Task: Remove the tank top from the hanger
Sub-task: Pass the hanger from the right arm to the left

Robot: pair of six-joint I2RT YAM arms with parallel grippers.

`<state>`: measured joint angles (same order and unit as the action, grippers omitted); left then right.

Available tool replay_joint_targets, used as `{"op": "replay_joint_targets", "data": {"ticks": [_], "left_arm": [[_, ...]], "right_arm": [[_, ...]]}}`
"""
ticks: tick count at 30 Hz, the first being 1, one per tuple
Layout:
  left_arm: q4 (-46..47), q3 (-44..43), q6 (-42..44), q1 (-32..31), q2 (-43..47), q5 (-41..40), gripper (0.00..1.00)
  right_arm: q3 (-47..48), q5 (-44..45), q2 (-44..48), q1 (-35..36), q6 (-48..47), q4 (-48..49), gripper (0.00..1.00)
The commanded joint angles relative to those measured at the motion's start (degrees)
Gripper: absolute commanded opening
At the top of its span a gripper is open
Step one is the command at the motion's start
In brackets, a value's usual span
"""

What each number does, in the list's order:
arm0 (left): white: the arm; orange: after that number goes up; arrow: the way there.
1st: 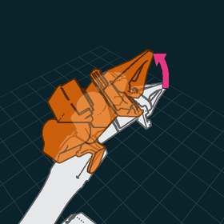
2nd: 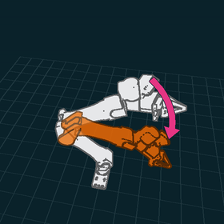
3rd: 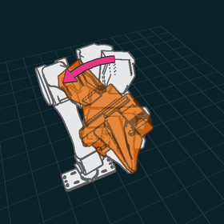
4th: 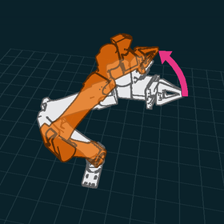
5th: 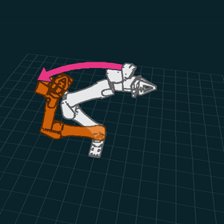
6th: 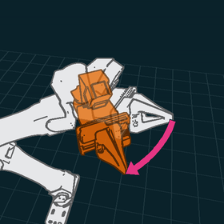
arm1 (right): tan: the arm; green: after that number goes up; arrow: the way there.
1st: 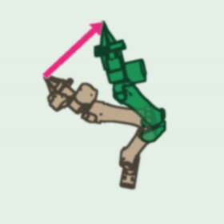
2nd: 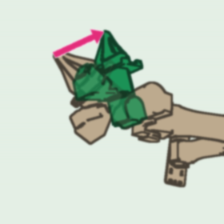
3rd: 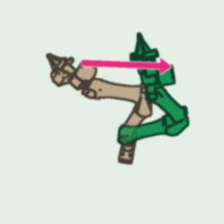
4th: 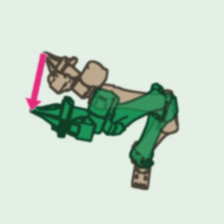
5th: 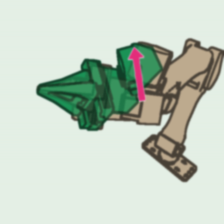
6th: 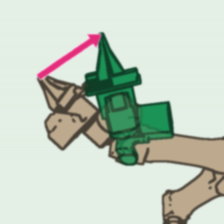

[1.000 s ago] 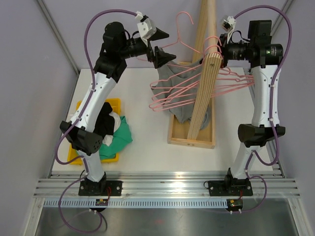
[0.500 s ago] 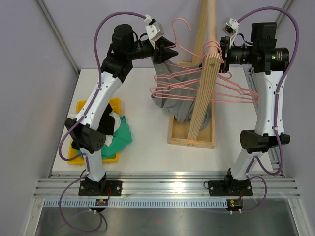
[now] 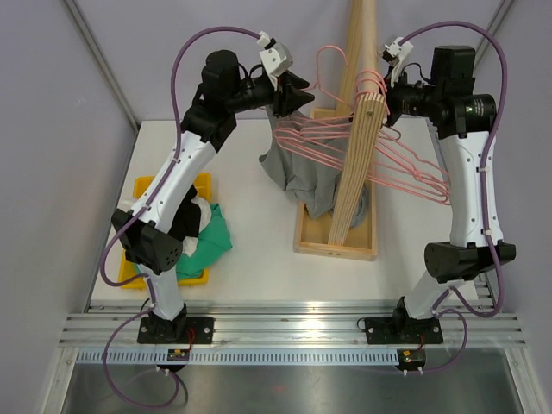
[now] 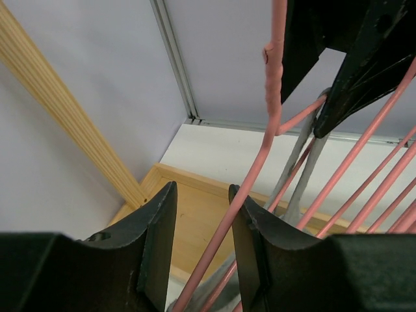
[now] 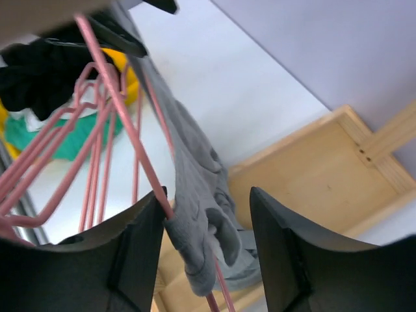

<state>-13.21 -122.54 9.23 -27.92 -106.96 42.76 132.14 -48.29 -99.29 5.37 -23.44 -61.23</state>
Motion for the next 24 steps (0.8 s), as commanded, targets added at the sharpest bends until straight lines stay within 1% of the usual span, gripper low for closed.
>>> {"op": "replay_joint_targets", "data": {"ticks": [1, 6, 7, 9, 13, 15, 17, 20, 21, 22, 24], "left_arm": [[6.7, 1.85, -1.32, -0.38, 5.35, -2.33, 0.0], [10.48, 5.2, -2.03, -0.38, 6.67, -5.32, 0.0], [11.1, 5.47, -2.03, -0.38, 6.93, -5.93, 0.0], [11.1, 6.35, -1.24, -0.38, 7.29, -7.69, 0.0], [12.24, 9.07, -0.45, -0.12, 8.87, -9.36, 0.0], [12.95, 11.87, -1.32, 0.41, 10.45, -9.37, 0.0], [14.97, 13.2, -1.5, 0.85, 11.5, -9.71, 0.0], [17.95, 17.85, -3.77, 2.43, 14.49, -10.5, 0.0], [20.48, 19.26, -4.39, 3.65, 16.41, -11.03, 0.0], [21.73, 22.31, -5.01, 4.36, 17.47, -11.99, 0.0], [24.88, 24.88, -5.89, 6.11, 20.37, -13.57, 0.0]], "right_arm": [[-5.2, 10.58, 5.23, 0.61, 3.4, 10.05, 0.62], [-9.34, 15.33, 10.24, 0.61, 7.53, 17.89, 0.68], [-11.01, 15.77, 11.21, 0.61, 7.97, 19.9, 0.7], [-11.72, 17.35, 13.23, 0.61, 8.15, 20.62, 0.72], [-12.08, 20.86, 15.43, 0.61, 7.18, 19.31, 0.77], [-12.16, 23.5, 16.31, 0.61, 6.74, 18.96, 0.83], [-11.99, 26.91, 16.4, 0.61, 6.3, 17.99, 0.86], [-12.34, 32.1, 16.58, 0.52, 6.3, 17.46, 0.88], [-13.04, 33.6, 16.67, 0.52, 6.3, 17.38, 0.88], [-13.39, 37.01, 16.75, 0.52, 5.95, 17.2, 0.88], [-14.88, 40.45, 17.19, 0.52, 5.86, 17.11, 0.89]]}}
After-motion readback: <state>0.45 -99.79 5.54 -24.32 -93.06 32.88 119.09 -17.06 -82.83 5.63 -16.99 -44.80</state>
